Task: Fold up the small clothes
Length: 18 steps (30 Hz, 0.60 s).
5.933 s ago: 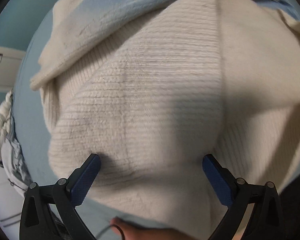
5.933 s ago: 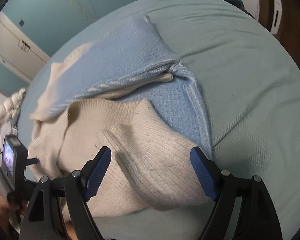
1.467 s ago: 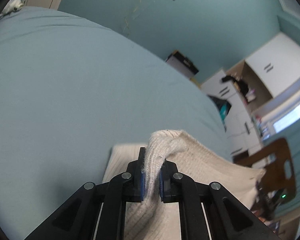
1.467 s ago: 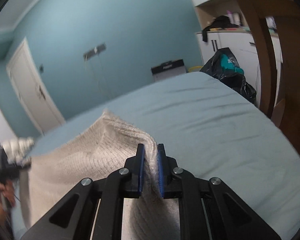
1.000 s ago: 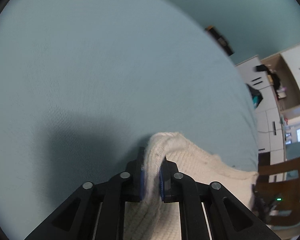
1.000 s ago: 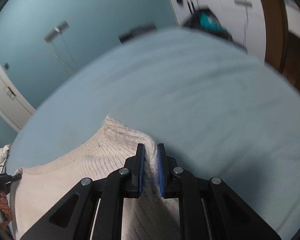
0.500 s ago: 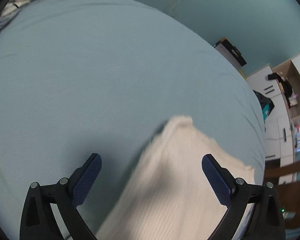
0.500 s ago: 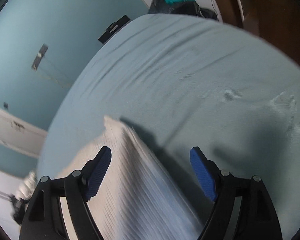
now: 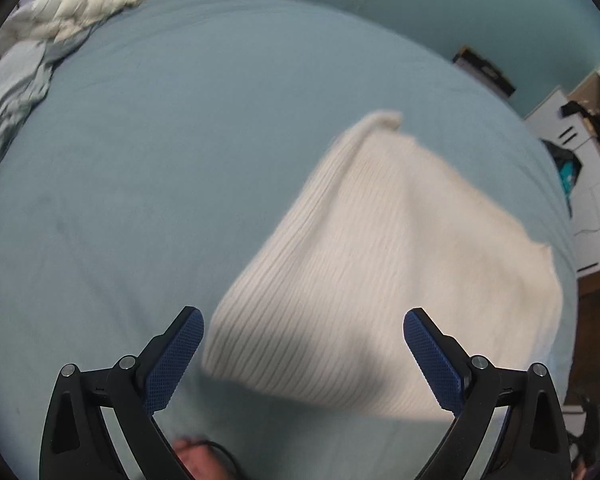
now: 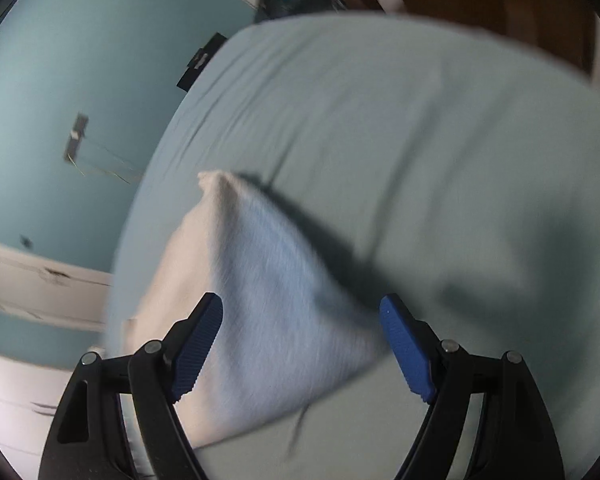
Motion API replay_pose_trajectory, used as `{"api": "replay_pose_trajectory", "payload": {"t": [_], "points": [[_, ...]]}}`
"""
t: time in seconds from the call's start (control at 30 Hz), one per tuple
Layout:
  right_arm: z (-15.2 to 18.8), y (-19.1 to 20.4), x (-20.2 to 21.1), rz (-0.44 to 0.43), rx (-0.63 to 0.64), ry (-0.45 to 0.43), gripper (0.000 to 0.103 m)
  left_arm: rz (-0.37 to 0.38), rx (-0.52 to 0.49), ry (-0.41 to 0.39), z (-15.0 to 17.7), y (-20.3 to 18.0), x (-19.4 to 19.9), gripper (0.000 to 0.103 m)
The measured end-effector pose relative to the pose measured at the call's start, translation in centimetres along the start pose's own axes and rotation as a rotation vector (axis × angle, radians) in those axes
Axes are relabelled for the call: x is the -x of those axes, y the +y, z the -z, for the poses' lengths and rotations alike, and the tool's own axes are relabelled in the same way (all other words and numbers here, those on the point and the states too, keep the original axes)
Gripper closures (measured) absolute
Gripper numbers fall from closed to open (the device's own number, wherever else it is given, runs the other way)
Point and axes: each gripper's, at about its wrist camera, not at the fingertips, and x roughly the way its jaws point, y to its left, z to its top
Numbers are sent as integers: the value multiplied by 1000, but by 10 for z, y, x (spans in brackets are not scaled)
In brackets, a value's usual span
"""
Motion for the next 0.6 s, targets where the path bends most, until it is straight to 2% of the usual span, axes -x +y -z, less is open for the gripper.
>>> {"api": "replay_pose_trajectory", "payload": {"t": [0.07, 0.13, 0.17, 0.23, 0.33, 0.43, 0.47, 0.5, 0.53, 0.6], "points": [[12, -17, -3, -95, -106, 72, 24, 38, 61, 51, 8, 25, -8, 2], [23, -23, -19, -209, -200, 156, 24, 139, 166, 110, 17, 37, -19, 2], [28, -27, -28, -233, -242, 189, 24, 179, 212, 135, 22, 42, -24, 2], [35, -37, -42, -219, -318, 225, 24, 235, 298, 191, 32, 48, -35, 2], [30, -46, -52, -194, -360, 233, 25, 268, 352, 246, 35, 54, -49, 2], [29, -58, -59, -122, -378, 212, 25, 277, 431, 289, 34, 56, -68, 2], [29, -62, -60, -101, -388, 207, 32, 277, 477, 304, 35, 61, -76, 2], [32, -65, -56, -104, -396, 198, 45, 273, 501, 317, 38, 66, -82, 2], [33, -66, -52, -117, -389, 175, 52, 268, 525, 335, 41, 69, -88, 2], [36, -61, -36, -95, -329, 140, 71, 266, 537, 346, 38, 69, -100, 2]]}}
